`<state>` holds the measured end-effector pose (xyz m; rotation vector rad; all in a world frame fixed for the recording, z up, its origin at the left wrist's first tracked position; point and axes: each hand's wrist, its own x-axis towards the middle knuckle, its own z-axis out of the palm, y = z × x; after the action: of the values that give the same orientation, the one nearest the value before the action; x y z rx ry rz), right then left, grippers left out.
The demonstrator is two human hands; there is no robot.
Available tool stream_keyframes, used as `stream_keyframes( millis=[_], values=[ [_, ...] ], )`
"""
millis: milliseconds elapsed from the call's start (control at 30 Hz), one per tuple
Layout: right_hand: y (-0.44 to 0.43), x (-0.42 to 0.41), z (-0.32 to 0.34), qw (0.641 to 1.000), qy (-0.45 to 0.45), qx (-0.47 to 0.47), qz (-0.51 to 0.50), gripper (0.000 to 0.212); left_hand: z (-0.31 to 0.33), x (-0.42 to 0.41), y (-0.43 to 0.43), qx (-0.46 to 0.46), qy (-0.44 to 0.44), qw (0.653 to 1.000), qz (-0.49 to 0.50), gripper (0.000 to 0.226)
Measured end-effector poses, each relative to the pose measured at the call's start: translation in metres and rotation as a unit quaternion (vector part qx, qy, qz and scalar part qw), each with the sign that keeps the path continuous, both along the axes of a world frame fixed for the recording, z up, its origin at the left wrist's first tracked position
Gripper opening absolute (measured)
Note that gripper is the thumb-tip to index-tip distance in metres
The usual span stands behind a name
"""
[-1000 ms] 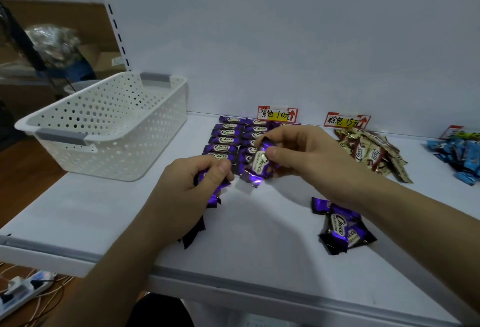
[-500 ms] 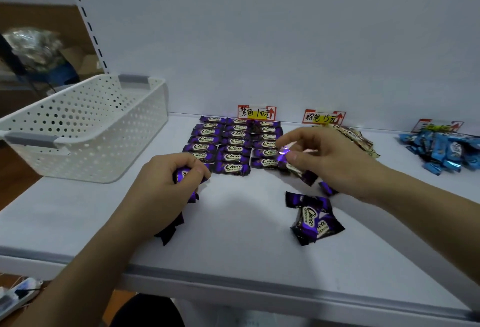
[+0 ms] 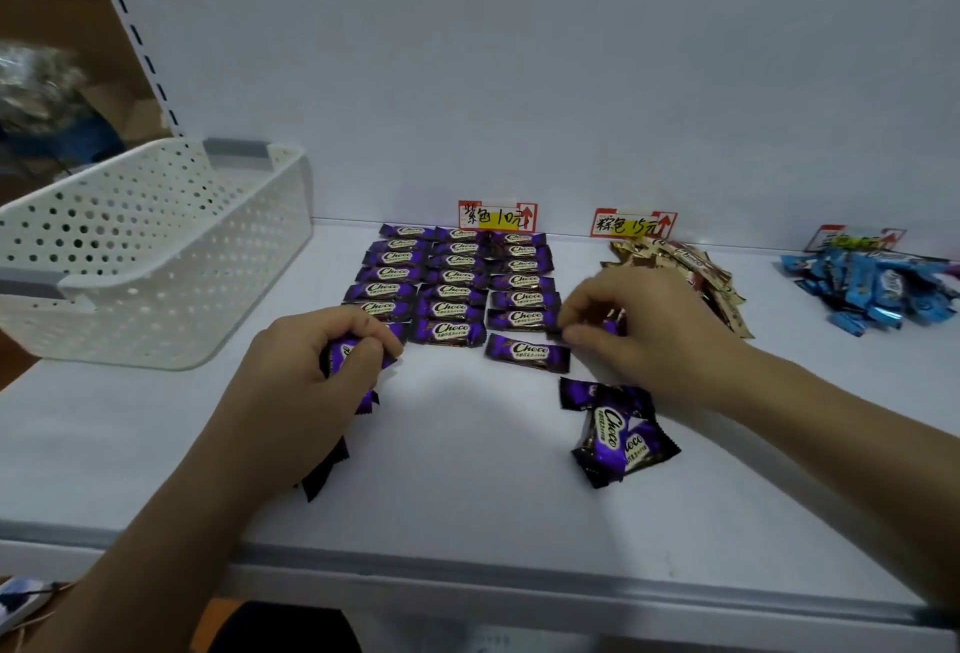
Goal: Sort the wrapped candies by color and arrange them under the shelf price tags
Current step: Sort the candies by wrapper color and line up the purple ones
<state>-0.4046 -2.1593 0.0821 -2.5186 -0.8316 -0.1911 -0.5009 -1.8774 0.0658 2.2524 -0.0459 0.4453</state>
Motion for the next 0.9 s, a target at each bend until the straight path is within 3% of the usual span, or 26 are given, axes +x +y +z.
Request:
stream_keyframes(
  millis=[167, 300, 433, 733, 900],
  values=[
    [-0.019, -0.01, -0.001, 0.998, -0.01, -0.064, -0.019, 0.01, 0.001, 0.0, 0.0, 0.009, -0.012, 1.0, -0.005, 0.03],
    [-0.009, -0.014, 0.007, 0.999, -0.018, -0.027, -0.006, 0.003, 0.001, 0.0, -0.001, 0.009, -0.006, 1.0, -0.003, 0.03],
    [0.016, -0.009, 0.002, 0.998, -0.009, -0.047, 0.041, 0.018, 0.001, 0.0, -0.001, 0.005, 0.007, 1.0, -0.001, 0.03],
    [0.024, 0.0, 0.0, 0.999, 0.019, -0.029, -0.006, 0.011, 0.0, 0.001, 0.0, 0.0, 0.002, 1.0, 0.002, 0.03],
    [0.032, -0.01, 0.008, 0.995, 0.054, 0.089, -0.009, 0.007, -0.004, 0.005, 0.001, -0.089, -0.001, 0.995, 0.045, 0.03]
  ],
)
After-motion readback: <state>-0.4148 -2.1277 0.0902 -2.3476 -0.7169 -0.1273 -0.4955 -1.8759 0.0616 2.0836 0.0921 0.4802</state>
